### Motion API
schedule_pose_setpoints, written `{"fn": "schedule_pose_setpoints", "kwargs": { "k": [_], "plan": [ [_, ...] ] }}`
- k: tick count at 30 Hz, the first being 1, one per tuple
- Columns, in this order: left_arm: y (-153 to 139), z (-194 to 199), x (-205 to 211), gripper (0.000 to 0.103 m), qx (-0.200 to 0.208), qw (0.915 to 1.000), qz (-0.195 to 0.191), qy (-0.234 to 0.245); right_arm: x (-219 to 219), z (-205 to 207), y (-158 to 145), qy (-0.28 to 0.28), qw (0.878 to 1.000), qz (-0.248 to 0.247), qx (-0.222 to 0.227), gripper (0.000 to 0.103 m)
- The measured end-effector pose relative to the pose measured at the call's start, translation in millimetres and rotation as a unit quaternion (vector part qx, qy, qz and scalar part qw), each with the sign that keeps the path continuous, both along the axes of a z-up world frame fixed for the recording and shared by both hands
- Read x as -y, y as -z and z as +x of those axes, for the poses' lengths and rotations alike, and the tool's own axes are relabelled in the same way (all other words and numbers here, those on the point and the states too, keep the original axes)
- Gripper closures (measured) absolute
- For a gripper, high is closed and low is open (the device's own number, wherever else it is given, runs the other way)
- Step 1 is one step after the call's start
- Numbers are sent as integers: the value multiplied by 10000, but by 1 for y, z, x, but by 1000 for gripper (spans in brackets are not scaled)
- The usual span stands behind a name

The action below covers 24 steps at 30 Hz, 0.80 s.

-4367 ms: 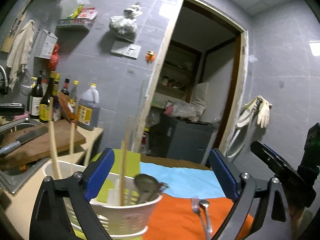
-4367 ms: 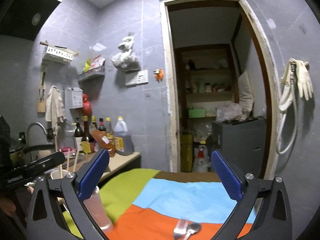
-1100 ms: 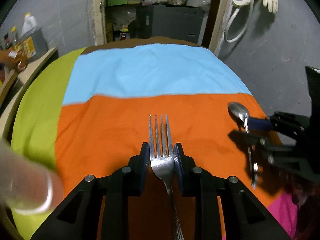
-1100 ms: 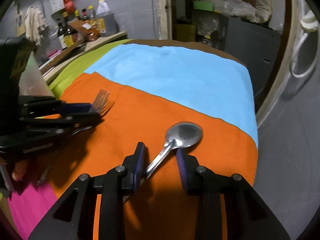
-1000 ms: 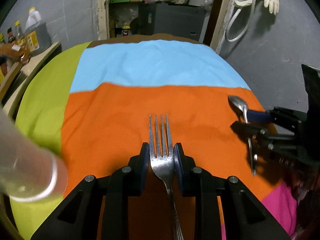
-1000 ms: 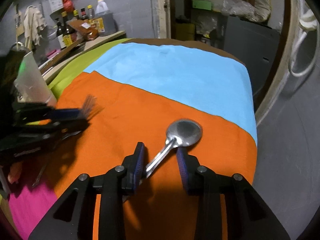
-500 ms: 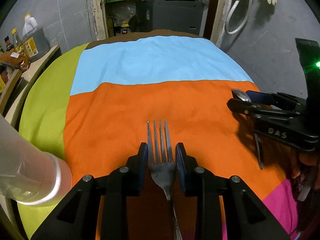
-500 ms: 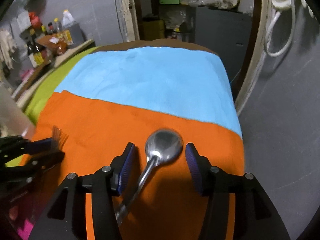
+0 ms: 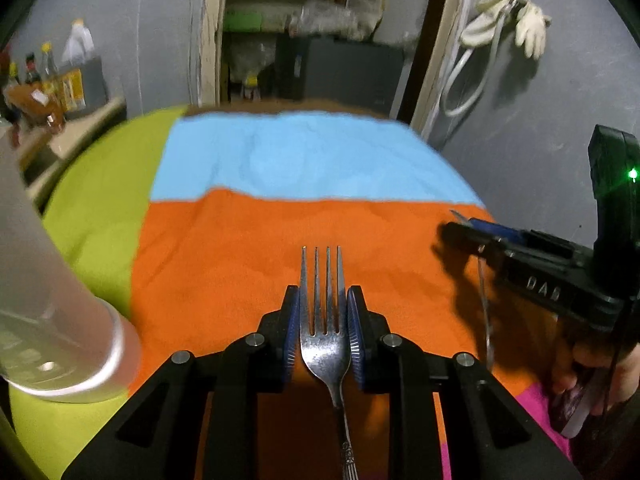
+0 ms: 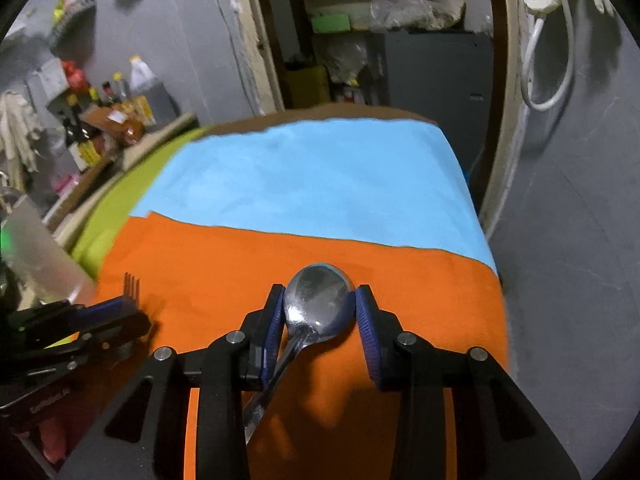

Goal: Organize utensils
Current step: 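Lift the fork with the left tool while the right tool lifts the small spoon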

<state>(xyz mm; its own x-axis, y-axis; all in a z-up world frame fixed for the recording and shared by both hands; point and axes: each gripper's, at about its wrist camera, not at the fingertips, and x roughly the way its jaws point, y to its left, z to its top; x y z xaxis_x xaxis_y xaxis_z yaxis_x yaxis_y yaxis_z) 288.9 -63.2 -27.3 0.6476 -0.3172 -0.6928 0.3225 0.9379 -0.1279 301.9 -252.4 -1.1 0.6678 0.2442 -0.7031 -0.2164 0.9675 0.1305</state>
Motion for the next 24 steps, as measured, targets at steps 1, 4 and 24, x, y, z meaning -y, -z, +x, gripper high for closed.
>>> {"fn": "schedule_pose_setpoints", "kwargs": {
  "k": [1, 4, 24],
  "plan": [
    [-4, -4, 0, 84, 146, 9999, -9, -9, -4, -4, -4, -12, 9999, -57, 154, 70],
    [-14, -18, 0, 84, 556, 9984, 29, -98, -15, -22, -17, -97, 9970, -281, 720, 70],
    [-35, -45, 1, 84, 1542, 9879, 20, -139, -31, -53, -38, -307, 9795, -386, 1953, 72]
  ]
}}
